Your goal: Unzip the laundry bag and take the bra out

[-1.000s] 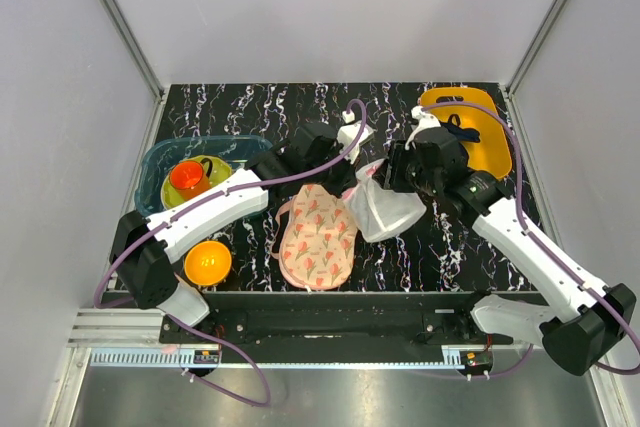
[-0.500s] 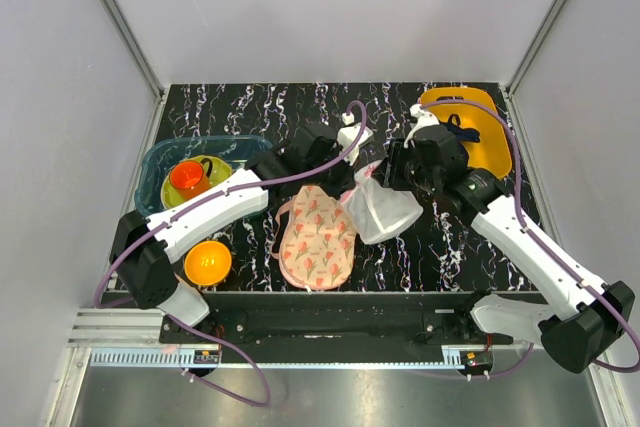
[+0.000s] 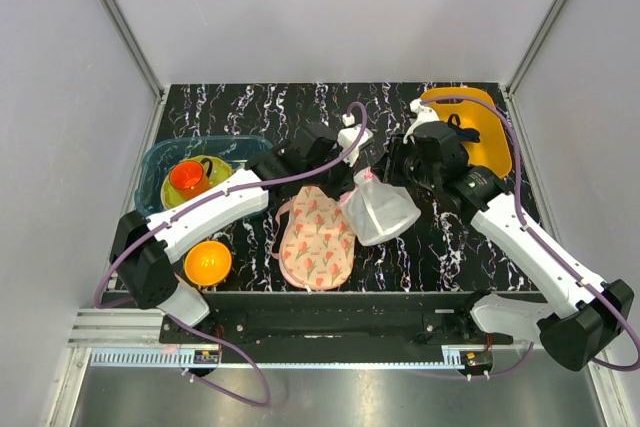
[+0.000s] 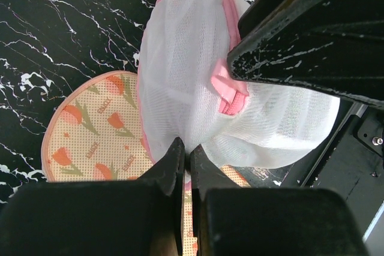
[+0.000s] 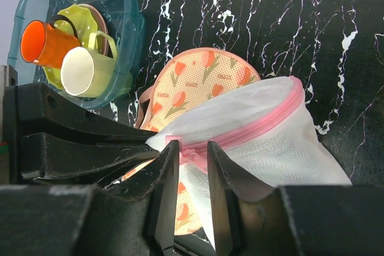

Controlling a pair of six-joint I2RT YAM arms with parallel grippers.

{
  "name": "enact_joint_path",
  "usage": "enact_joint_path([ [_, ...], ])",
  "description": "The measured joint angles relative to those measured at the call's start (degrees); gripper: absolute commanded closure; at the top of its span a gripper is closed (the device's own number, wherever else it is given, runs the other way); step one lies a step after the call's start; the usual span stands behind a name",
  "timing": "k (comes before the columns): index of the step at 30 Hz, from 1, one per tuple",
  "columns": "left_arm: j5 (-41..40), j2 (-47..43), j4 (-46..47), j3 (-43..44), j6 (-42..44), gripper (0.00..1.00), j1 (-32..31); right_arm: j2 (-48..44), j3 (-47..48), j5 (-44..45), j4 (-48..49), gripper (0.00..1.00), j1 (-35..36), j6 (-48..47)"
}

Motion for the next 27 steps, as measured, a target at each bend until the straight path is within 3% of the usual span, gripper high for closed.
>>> enact_joint_path([
  [27, 0.0, 0.0, -0.46, 0.0, 0.0, 1.0, -0.11, -4.11, -6.21, -3.17, 2.21, 0.65, 0.0, 0.0],
])
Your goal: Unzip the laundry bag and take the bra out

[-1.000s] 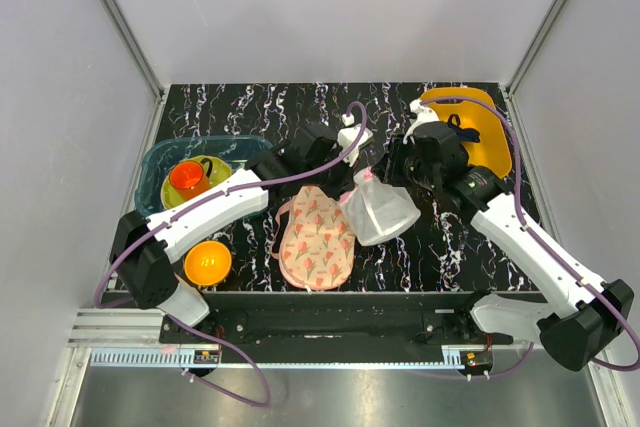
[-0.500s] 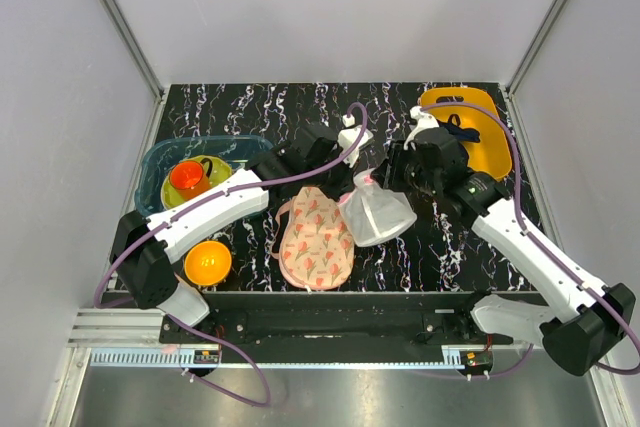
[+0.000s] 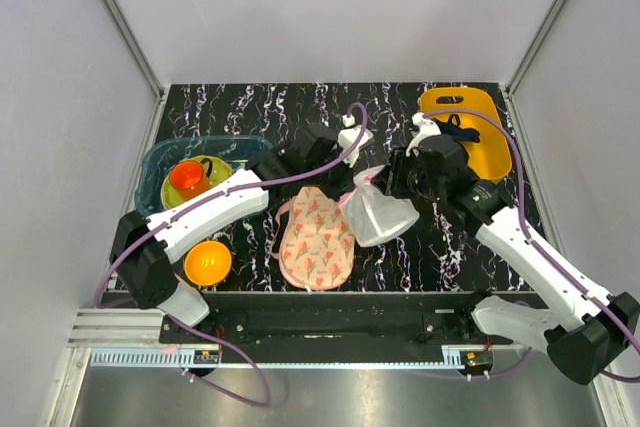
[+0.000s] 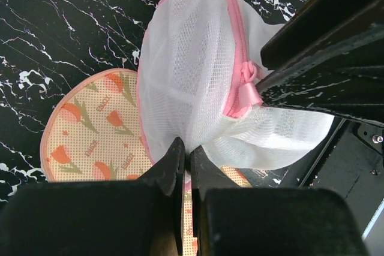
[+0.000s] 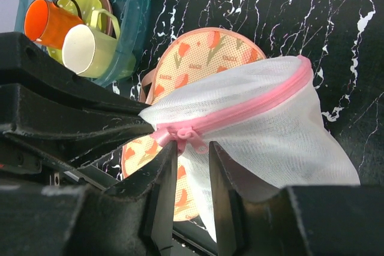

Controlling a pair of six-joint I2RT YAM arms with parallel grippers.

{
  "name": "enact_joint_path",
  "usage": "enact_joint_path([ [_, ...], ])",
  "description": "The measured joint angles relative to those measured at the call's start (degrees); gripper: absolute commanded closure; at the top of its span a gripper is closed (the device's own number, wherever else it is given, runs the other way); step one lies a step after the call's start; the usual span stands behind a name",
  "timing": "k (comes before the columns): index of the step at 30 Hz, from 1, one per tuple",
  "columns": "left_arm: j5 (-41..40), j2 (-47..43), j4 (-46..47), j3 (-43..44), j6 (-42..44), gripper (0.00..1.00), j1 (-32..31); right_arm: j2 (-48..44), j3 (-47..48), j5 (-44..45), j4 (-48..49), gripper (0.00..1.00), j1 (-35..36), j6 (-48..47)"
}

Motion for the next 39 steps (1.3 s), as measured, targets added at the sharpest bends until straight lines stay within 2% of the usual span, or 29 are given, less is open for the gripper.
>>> enact_joint_path([
  [4, 0.02, 0.0, 0.02, 0.0, 0.0, 1.0, 0.0, -1.36, -0.66, -0.02, 0.02, 0.66, 0.0, 0.02],
  [13, 0.02, 0.0, 0.02, 0.0, -0.04, 1.0, 0.0, -5.16, -3.67, -0.11, 1.09, 0.64, -2.01, 0.83],
  [26, 0.24, 0.0, -0.02, 0.0, -0.07, 1.0, -0.22, -0.44, -3.78, -6.54, 3.52, 0.67, -3.3, 0.72],
  [30, 0.22, 0.0, -0.24, 0.0, -0.04, 1.0, -0.2, 0.35, -3.78, -7.5, 4.07, 0.79, -3.3, 0.66],
  [31, 0.22, 0.0, -0.26, 0.0, -0.04, 1.0, -0.22, 0.35, -3.78, -7.5, 4.11, 0.86, -3.3, 0.63],
  [34, 0.22, 0.0, -0.26, 0.0, -0.07, 1.0, -0.22, 0.26, -3.78, -7.28, 4.33, 0.98, -3.3, 0.5],
  [39, 0.24, 0.0, -0.26, 0.0, -0.04, 1.0, -0.22, -1.46, -3.96, -4.81, 4.28, 1.0, -3.3, 0.55],
])
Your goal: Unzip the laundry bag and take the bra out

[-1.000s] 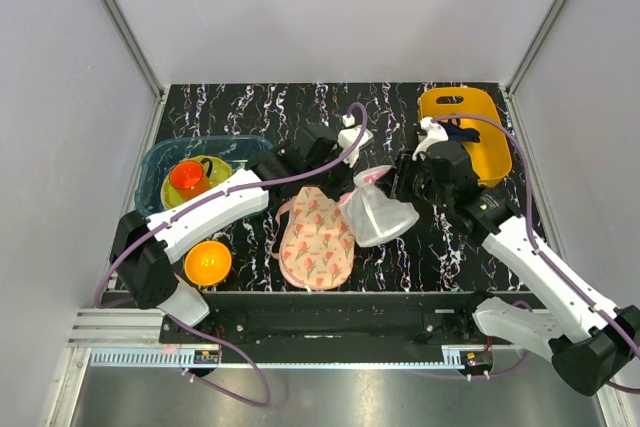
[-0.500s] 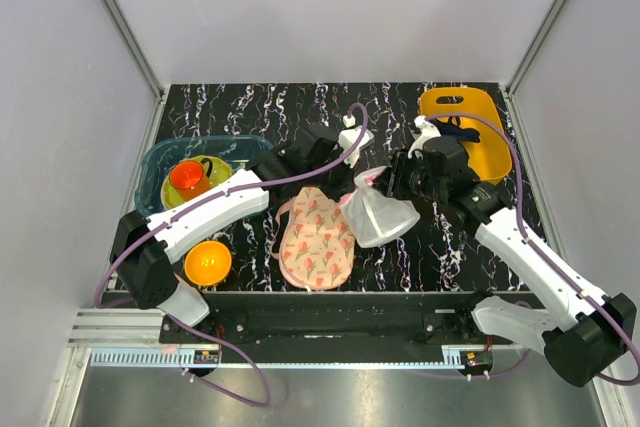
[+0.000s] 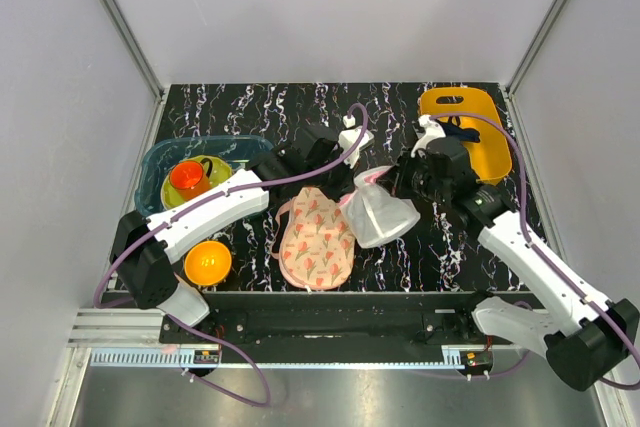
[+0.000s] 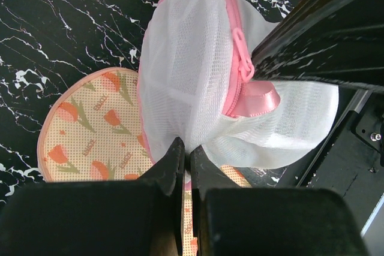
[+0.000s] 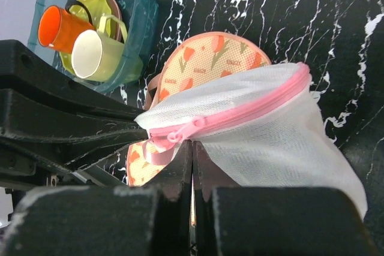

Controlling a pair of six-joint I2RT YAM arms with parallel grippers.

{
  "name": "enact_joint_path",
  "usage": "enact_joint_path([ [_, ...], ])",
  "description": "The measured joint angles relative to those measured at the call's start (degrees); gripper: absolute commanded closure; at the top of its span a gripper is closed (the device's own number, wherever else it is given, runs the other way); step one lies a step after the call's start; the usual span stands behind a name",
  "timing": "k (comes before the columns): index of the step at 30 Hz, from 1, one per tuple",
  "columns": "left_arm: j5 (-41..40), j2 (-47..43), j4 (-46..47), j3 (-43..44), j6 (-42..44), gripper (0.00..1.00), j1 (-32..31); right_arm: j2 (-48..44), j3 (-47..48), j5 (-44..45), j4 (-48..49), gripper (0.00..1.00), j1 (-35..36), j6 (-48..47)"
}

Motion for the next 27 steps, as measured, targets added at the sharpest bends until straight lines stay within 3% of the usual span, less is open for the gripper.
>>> enact_joint_path([
  [10, 0.0, 0.0, 0.0, 0.0, 0.0, 1.0, -0.13, -3.13, -0.7, 3.91, -0.15, 0.98, 0.0, -0.17],
  [13, 0.0, 0.0, 0.0, 0.0, 0.0, 1.0, -0.17, -3.06, -0.79, 3.56, -0.5, 0.68, 0.0, -0.37],
  [14, 0.0, 0.0, 0.0, 0.0, 0.0, 1.0, -0.2, -2.99, -0.79, 3.21, -0.48, 0.66, 0.0, -0.59],
  [27, -0.02, 0.0, -0.09, 0.0, 0.0, 1.0, -0.2, 2.08, 0.2, -1.44, -0.5, 0.65, -0.07, -3.19],
])
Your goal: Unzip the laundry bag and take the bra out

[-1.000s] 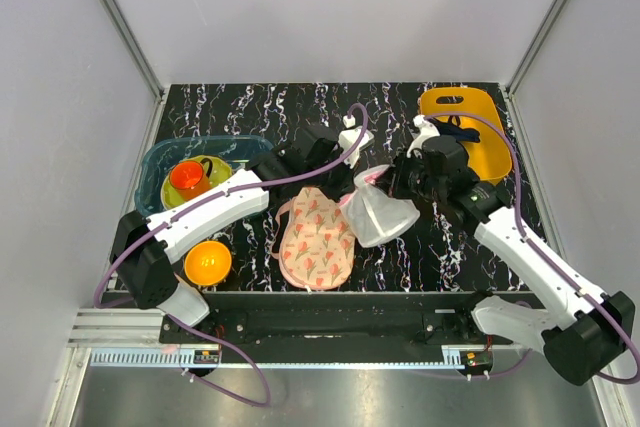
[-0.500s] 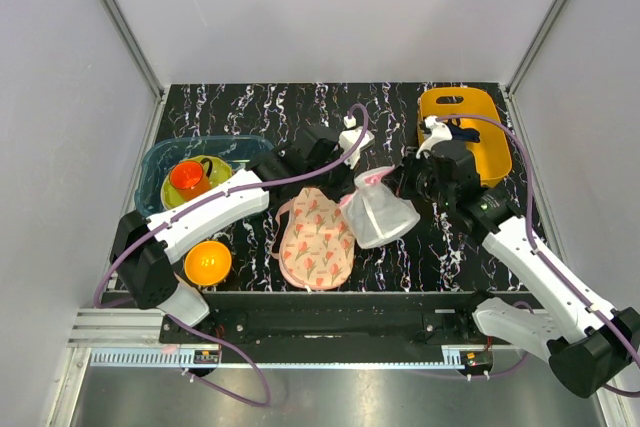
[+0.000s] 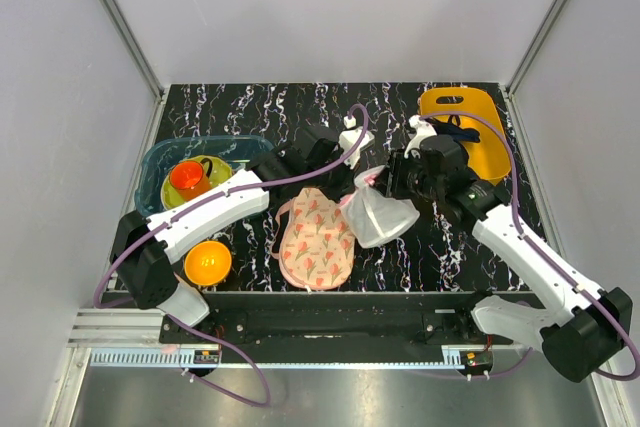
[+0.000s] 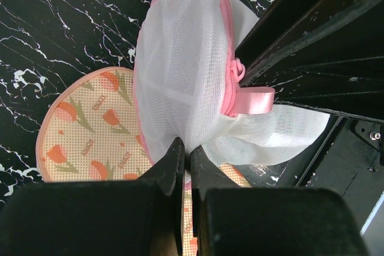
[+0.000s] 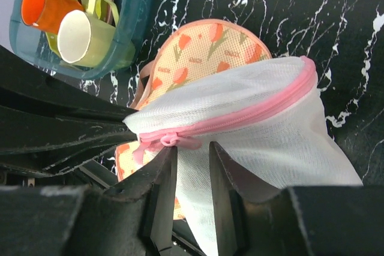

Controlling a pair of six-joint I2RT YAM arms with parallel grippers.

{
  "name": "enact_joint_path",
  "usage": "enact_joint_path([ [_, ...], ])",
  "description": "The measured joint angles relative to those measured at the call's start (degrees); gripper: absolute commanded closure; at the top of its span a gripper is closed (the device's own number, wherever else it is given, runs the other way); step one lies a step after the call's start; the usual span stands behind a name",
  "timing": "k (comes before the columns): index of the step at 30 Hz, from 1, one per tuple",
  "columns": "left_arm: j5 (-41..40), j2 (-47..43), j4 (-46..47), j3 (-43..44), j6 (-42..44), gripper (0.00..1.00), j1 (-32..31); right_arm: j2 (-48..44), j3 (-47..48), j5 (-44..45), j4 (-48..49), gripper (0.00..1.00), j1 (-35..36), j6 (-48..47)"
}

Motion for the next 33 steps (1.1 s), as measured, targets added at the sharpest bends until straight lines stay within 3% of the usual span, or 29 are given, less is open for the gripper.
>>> enact_joint_path([
  [5, 0.0, 0.0, 0.0, 0.0, 0.0, 1.0, 0.0, 0.22, 1.07, -0.09, 0.0, 0.67, 0.0, -0.5],
  [15, 0.02, 0.17, 0.04, 0.0, 0.0, 1.0, 0.0, 0.11, 1.49, 0.46, 0.02, 0.8, 0.0, -1.01],
  [18, 0.02, 0.46, 0.04, 0.0, -0.02, 1.0, 0.0, -0.28, 1.49, 0.81, 0.02, 0.9, 0.0, -1.05],
  [19, 0.02, 0.5, 0.04, 0.0, -0.02, 1.0, 0.0, -0.48, 1.49, 0.96, 0.02, 1.0, 0.0, -1.03],
  [33, 0.04, 0.66, 0.26, 0.0, 0.02, 1.0, -0.31, -3.93, -0.39, 6.84, -2.16, 1.0, 0.02, -1.27],
])
